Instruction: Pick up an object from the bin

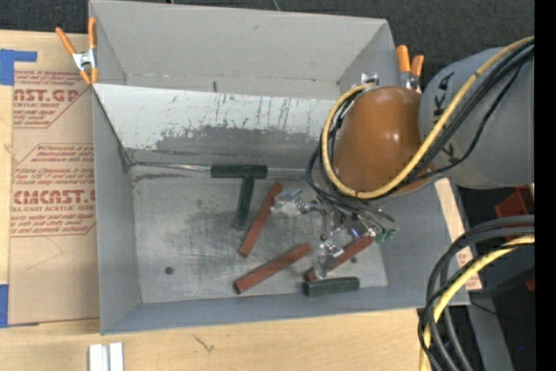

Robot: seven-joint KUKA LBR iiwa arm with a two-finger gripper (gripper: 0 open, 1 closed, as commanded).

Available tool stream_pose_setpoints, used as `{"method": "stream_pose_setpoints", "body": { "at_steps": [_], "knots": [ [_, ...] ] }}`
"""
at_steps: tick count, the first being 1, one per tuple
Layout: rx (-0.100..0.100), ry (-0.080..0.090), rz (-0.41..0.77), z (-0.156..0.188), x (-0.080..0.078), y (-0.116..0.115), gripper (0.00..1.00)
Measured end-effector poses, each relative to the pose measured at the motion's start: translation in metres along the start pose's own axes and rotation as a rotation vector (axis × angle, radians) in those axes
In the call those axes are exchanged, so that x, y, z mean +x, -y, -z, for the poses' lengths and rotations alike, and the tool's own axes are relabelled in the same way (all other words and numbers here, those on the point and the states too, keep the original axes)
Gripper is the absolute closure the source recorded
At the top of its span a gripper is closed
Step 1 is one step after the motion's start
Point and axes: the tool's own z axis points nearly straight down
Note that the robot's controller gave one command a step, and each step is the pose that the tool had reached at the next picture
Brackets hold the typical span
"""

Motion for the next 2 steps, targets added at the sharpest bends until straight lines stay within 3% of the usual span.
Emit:
{"method": "stream_pose_setpoints", "body": {
  "at_steps": [1, 2],
  "knots": [
    [0.007, 0.014, 0.243, -0.048, 0.0, -0.001, 0.0],
    [0.009, -0.009, 0.068, -0.051, 0.014, 0.005, 1.0]
  ]
}}
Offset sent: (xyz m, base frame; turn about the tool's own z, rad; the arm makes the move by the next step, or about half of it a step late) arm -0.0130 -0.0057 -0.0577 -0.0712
